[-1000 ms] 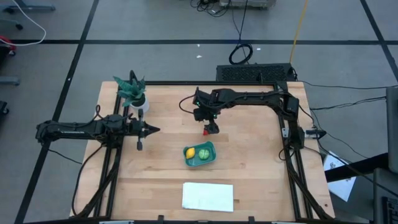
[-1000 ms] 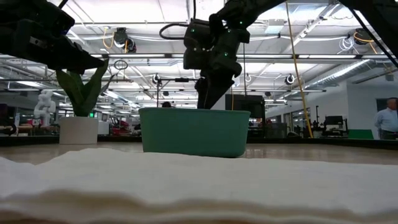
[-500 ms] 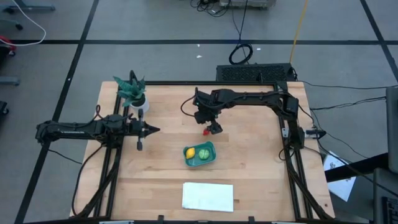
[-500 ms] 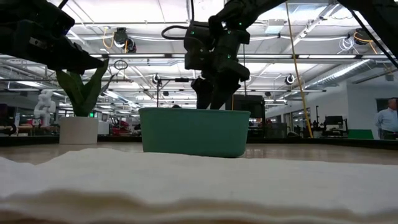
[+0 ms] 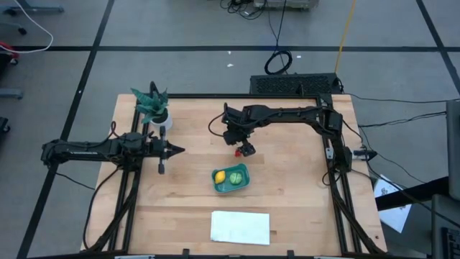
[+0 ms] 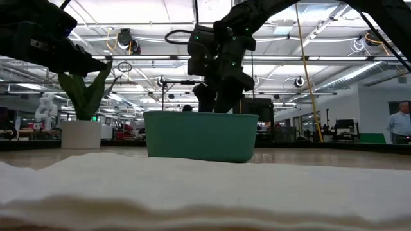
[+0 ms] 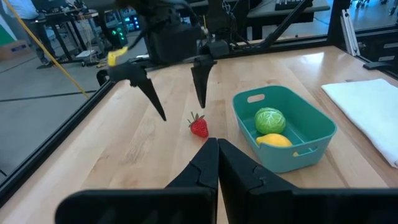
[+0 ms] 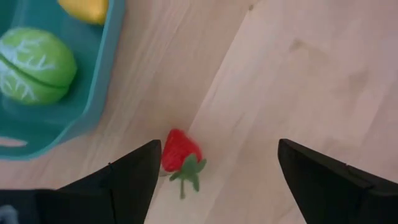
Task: Pick and placing Produce into tupperware
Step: Put the red strawberry into the blue bin
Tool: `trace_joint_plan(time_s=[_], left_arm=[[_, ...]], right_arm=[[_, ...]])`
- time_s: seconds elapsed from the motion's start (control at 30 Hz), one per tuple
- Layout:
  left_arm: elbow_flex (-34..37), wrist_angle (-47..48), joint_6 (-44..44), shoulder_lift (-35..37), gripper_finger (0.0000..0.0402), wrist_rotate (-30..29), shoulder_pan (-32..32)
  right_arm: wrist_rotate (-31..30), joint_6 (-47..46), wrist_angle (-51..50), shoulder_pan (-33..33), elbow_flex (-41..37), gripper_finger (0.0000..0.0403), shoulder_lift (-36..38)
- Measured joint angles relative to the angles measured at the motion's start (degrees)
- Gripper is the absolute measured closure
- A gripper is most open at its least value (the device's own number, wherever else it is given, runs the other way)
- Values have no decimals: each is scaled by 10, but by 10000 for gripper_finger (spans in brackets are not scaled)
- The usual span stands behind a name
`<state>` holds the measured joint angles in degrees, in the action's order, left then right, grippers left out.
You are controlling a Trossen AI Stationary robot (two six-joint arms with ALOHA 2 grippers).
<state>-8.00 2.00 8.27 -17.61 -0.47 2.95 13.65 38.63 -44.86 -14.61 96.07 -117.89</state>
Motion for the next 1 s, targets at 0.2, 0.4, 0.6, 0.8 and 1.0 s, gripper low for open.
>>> trace_joint_plan(time_s=[0.2,0.4,0.6,0.8,1.0], left_arm=[[0,0,0,0,396,0,0],[0,0,0,0,396,0,0],[0,0,0,0,396,0,0],[0,0,0,0,396,0,0],[0,0,0,0,396,0,0]], right_arm=[[1,-2,-2,0,-34,87,-1],[1,-3,20,2,-50,87,-2],[4,-1,24,5,-53,87,-2],[31,-5,39,9,-72,87,-2],[31,-11,56,9,-81,87,-2]])
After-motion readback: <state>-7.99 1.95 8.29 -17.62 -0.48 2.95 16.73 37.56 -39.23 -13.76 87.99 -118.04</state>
